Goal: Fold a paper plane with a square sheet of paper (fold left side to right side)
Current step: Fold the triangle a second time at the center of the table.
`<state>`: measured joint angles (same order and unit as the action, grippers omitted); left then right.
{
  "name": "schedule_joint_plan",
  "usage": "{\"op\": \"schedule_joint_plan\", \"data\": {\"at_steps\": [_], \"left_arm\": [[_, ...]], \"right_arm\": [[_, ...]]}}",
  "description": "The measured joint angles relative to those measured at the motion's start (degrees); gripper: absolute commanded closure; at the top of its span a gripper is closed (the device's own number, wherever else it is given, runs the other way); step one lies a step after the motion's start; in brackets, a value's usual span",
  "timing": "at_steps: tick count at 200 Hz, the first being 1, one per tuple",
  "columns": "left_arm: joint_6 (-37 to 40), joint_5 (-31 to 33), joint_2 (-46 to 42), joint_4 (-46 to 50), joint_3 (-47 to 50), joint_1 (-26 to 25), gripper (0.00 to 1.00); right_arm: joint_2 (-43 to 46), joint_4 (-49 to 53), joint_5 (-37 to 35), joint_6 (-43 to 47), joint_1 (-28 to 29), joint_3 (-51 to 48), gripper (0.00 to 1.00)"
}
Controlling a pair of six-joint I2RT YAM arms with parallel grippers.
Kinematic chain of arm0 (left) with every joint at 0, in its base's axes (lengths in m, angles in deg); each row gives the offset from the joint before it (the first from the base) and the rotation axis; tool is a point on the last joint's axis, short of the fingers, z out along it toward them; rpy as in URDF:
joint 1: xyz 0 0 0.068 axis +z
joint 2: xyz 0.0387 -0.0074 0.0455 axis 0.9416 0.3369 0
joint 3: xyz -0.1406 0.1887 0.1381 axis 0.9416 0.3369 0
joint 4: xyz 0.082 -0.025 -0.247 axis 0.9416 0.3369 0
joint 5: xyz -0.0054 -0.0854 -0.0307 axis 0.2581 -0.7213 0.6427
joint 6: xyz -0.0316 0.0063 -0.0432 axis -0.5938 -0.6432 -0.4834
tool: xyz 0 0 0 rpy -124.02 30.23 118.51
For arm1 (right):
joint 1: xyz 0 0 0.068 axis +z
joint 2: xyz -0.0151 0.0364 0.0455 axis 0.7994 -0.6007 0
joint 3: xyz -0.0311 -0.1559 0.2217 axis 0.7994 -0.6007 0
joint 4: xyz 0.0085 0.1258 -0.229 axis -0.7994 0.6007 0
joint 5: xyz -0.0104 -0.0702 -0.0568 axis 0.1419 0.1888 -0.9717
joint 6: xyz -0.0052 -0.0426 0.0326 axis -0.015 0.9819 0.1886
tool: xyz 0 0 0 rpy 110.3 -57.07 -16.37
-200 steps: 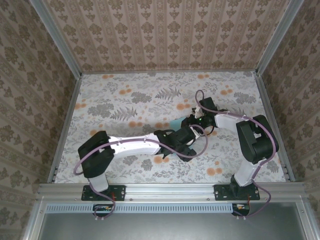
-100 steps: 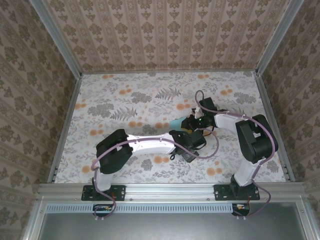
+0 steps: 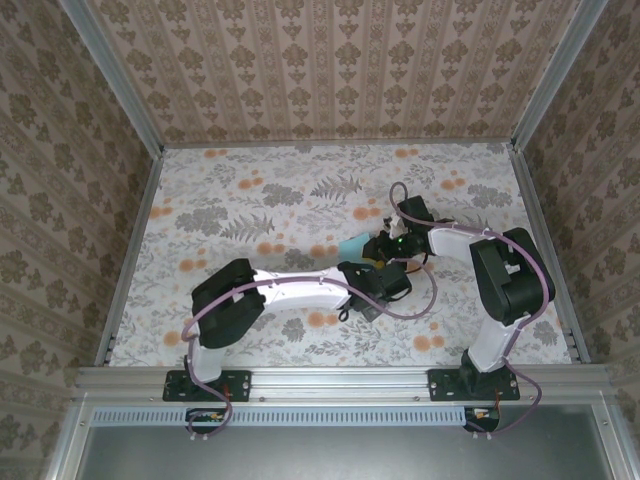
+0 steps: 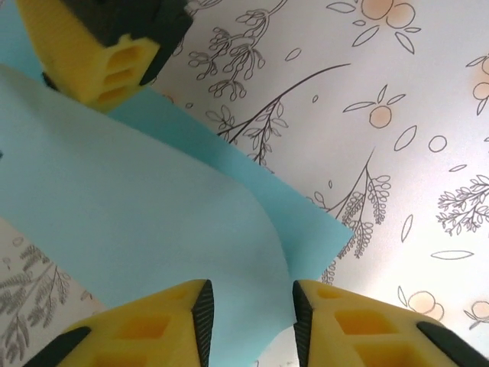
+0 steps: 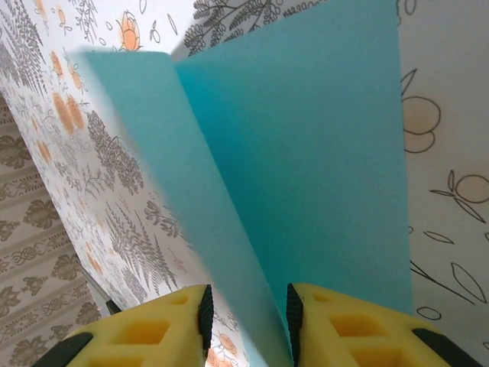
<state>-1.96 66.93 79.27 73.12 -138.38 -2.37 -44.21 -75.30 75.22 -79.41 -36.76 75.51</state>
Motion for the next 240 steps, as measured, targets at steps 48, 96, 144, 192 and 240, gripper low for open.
{"op": "schedule_joint_plan", "data": {"at_steps": [48, 96, 144, 192, 240], "left_arm": [[-1.3, -3.3, -5.0, -3.7, 4.6, 1.4, 0.95], [-4.3, -13.5, -11.1, -11.7, 12.7, 6.1, 1.0], [-9.2, -24.8, -14.6, -21.0, 19.9, 11.1, 1.0], [-12.8, -30.9, -15.2, -26.0, 23.5, 13.9, 1.0], [-14.7, -33.6, -16.6, -27.7, 25.0, 16.1, 1.0]], "right_arm": [[0.0, 1.1, -0.1, 0.9, 0.0, 0.2, 0.66], [1.4, 1.0, -1.3, 1.1, -0.7, 0.8, 0.63], [11.5, 0.7, -6.1, 2.6, -2.3, 0.2, 0.6], [23.7, 0.5, -10.7, 3.6, -2.4, -8.7, 0.72], [36.5, 1.3, -14.6, 1.8, 1.9, -21.1, 0.92]]}}
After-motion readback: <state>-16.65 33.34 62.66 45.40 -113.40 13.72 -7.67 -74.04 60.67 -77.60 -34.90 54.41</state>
